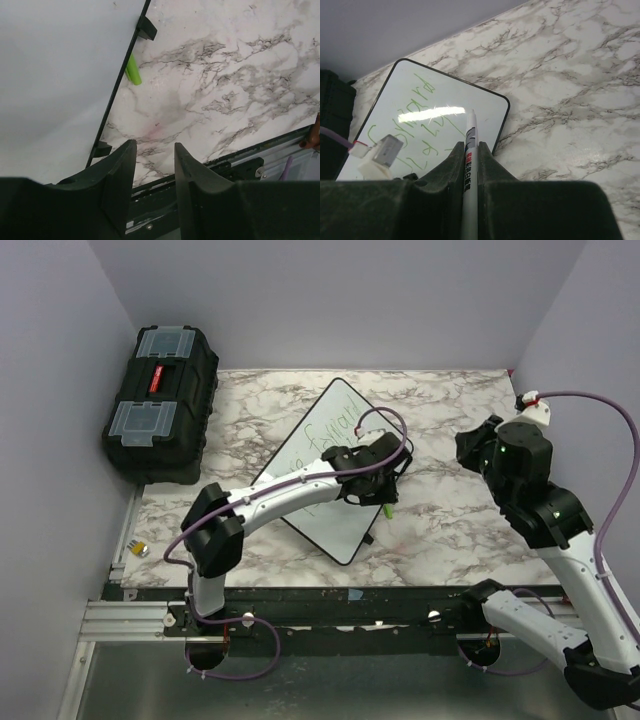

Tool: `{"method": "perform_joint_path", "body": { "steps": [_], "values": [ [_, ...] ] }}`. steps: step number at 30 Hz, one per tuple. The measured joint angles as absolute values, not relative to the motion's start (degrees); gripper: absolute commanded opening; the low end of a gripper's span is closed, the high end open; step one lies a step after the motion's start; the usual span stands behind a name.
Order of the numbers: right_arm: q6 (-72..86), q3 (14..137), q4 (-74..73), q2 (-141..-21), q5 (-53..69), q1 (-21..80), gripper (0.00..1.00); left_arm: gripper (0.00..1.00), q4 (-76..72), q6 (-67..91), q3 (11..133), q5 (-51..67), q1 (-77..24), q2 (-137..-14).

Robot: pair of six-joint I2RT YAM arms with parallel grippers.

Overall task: Write a sentence on the whiteboard
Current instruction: Pick up the pen cap from the center of the board.

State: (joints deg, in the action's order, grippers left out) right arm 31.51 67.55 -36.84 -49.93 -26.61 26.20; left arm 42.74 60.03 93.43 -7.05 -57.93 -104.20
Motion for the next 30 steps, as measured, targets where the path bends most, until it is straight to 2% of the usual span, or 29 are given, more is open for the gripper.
{"method": "perform_joint_path", "body": {
  "steps": [5,10,16,21,30],
  "values": [
    [31.46,68.36,-38.06,-48.66,-26.57,26.2,0.01,0.34,42.48,63.09,97.1,-8.23,-59.37,-110.56],
    [31.46,68.36,-39.53,-47.75,-26.0,26.2,0.01,0.27,42.65,64.88,99.53,-10.07,-59.48,-113.62],
    [31.46,68.36,-40.01,-47.05,-24.95,26.2,0.01,0.27,42.98,66.46,103.15,-11.75,-59.33,-117.8],
    [31.44,68.34,-40.05,-46.65,-24.53,26.2,0.01,0.31,43.35,67.64,103.22,-12.45,-59.33,-119.57],
    [31.4,67.77,-40.14,-45.84,-24.1,26.2,0.01,0.31,43.44,68.69,103.39,-12.95,-58.94,-122.5]
  ]
}}
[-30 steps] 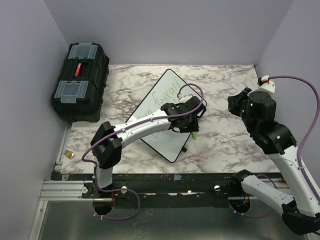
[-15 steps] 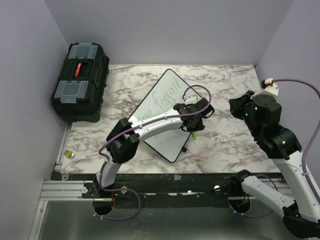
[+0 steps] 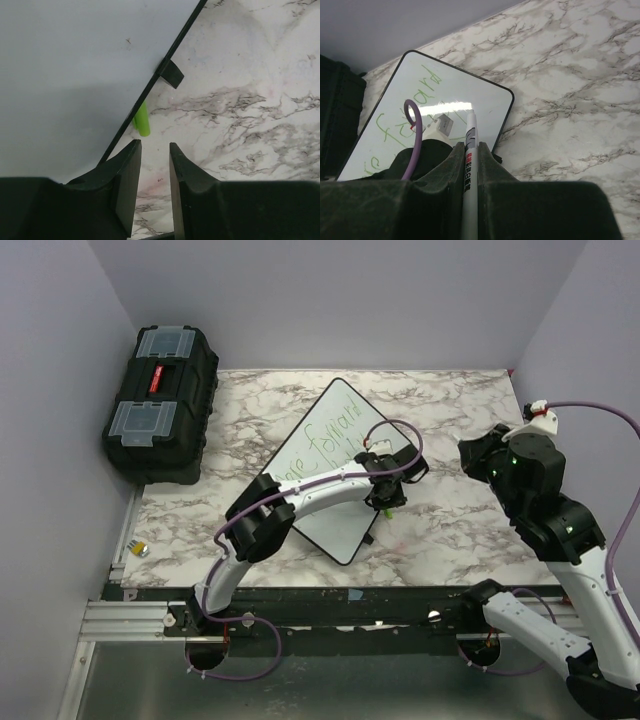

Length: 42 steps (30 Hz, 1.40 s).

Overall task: Write a sentence on the whiteboard
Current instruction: Pick up the pen cap from the center of the board.

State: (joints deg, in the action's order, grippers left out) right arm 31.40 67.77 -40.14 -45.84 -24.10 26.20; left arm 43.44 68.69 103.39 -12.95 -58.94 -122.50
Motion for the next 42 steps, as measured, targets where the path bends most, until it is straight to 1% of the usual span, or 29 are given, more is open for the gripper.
{"method": "perform_joint_path", "body": {
  "steps": [9,27,30,33,42],
  "values": [
    [31.4,66.5,-40.4,-45.12,-23.75,26.2,0.01,0.33,42.89,69.41,103.39,-12.29,-58.11,-125.82],
    [30.52,64.93,-40.38,-44.64,-23.22,26.2,0.01,0.33,42.78,70.0,105.69,-11.53,-56.93,-128.22],
    [30.52,64.51,-40.38,-44.53,-23.22,26.2,0.01,0.34,42.72,70.08,104.64,-11.57,-56.99,-128.14],
    [30.55,64.31,-40.38,-44.51,-23.22,26.2,0.01,0.38,42.85,70.08,103.31,-11.68,-56.99,-128.05],
    [30.52,64.29,-40.38,-44.49,-23.18,26.2,0.01,0.39,43.0,69.6,103.11,-12.38,-56.86,-128.09]
  ]
}}
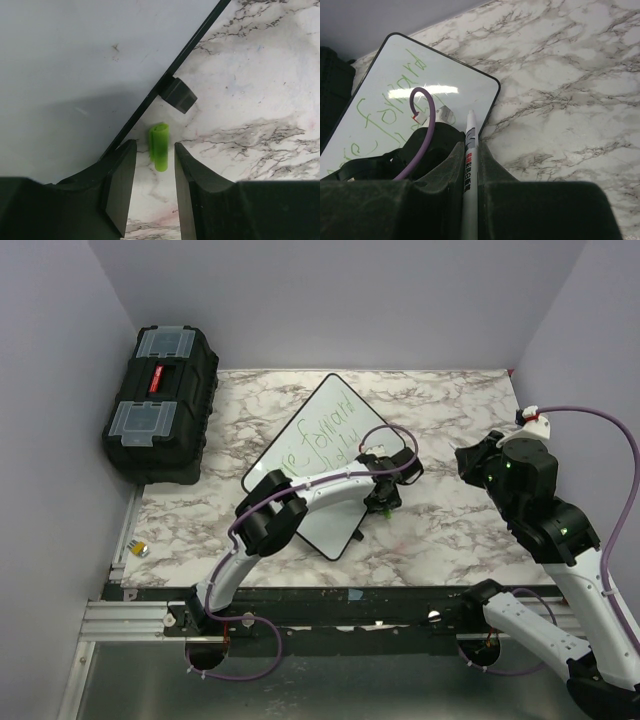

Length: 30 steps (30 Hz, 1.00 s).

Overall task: Write a sentence on the whiteboard
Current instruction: Pick up the pen cap from the center of the board.

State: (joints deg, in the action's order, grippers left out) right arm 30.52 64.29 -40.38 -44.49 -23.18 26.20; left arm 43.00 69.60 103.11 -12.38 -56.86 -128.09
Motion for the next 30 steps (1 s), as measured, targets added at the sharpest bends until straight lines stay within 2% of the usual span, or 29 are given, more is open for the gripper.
{"method": "perform_joint_path", "body": {
  "steps": [4,15,17,20,27,30],
  "values": [
    [30.5,64.29,-40.38,-44.47,-23.16,26.2,0.01,0.38,43.42,69.25,104.75,-12.45,-56.75,-128.88],
    [30.46,63.9,-40.38,-44.36,-23.11,26.2,0.01,0.26,45.71,68.34,109.45,-13.28,-57.08,-132.05],
    [30.44,63.88,-40.38,-44.23,-23.14,26.2,0.01,0.18,46.13,68.29,109.8,-13.41,-57.14,-132.25],
    [30.44,63.9,-40.4,-43.92,-23.14,26.2,0.01,0.0,46.41,68.1,109.93,-13.54,-57.32,-132.33],
    [30.41,63.9,-40.62,-42.89,-23.18,26.2,0.01,0.0,44.45,66.87,108.77,-13.5,-57.63,-131.83],
    [30.33,63.9,-41.01,-42.61,-23.18,26.2,0.01,0.0,41.01,66.48,104.6,-13.41,-57.76,-129.51]
  ]
}}
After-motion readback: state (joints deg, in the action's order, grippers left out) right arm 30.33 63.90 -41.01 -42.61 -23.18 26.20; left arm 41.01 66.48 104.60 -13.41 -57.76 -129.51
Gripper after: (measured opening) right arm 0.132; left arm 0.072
